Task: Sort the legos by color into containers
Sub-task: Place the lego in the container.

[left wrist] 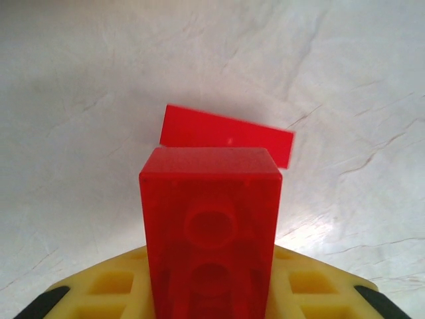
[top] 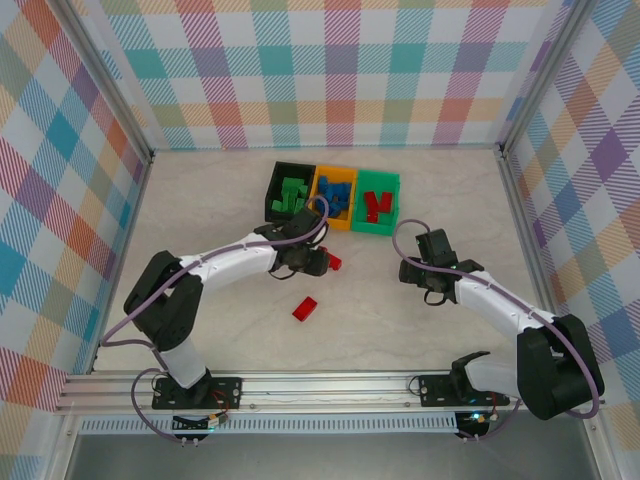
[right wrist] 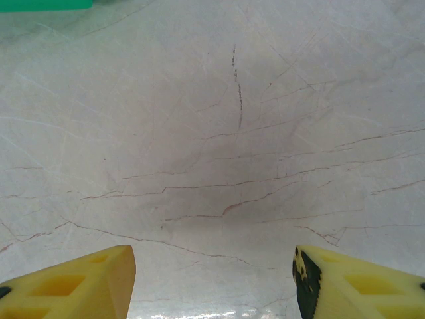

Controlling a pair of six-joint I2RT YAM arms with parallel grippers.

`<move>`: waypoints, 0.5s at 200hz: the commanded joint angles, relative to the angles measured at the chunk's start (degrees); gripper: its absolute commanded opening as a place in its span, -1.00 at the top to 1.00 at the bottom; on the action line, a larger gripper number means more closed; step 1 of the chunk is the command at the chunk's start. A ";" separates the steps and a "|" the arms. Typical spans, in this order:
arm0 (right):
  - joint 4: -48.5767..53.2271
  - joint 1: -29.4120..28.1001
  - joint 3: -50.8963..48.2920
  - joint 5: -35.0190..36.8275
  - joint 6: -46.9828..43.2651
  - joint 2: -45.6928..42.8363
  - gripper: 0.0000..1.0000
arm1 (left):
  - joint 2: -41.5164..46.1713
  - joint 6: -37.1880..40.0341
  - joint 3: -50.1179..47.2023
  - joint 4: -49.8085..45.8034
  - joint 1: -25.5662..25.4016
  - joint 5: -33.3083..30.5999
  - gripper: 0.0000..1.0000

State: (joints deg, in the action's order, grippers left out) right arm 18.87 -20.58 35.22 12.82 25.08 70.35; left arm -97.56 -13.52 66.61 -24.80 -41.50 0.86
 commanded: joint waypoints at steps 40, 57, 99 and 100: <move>-1.03 0.42 -0.13 -0.85 0.64 0.25 -0.29 | 3.75 -2.48 2.87 4.96 -0.23 4.59 1.00; -1.12 0.38 0.04 -1.04 0.58 0.71 -0.30 | 3.13 -3.06 5.16 5.63 -0.25 5.37 1.00; -1.35 0.38 0.14 -1.61 0.23 0.93 -0.30 | -1.33 -3.80 12.30 6.12 -0.22 6.03 1.00; -1.41 0.37 0.12 -1.63 0.23 0.93 -0.30 | -1.55 -3.80 12.44 6.10 -0.24 6.10 1.00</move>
State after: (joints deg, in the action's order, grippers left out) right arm 18.85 -20.58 35.22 12.36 25.06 70.81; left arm -96.07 -16.10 74.15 -20.45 -41.50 5.50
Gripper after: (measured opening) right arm 0.649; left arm 0.321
